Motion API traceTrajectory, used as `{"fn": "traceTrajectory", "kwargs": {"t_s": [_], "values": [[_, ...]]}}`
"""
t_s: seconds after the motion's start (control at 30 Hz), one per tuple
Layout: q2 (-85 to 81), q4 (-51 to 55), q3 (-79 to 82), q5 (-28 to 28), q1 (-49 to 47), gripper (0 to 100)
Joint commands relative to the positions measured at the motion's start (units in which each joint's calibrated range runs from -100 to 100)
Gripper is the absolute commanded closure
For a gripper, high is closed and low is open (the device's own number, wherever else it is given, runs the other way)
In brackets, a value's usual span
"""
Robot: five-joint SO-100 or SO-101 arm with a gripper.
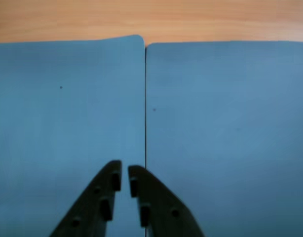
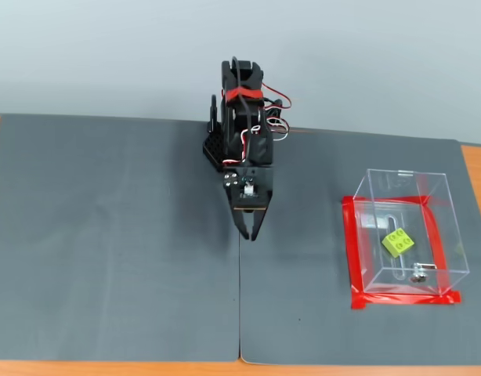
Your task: Pick the green lego block and place it into the transparent box
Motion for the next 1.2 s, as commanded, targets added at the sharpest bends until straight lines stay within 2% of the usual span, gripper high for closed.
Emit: {"fn": "traceTrajectory", "kwargs": {"t_s": [0.0,0.13,0.4,0.67,1.17], "values": [[-0.77,1.51,1.35,-0.14,-0.36,98],[-0.77,8.72,1.16,0.12,-2.67,98],[-0.85,13.84,-0.64,-0.14,-2.60,98],[-0.85,29.55,-5.26,-0.20,-2.67,98],[-0.60,30.07,-5.62,-0.09,-2.67,98]]}}
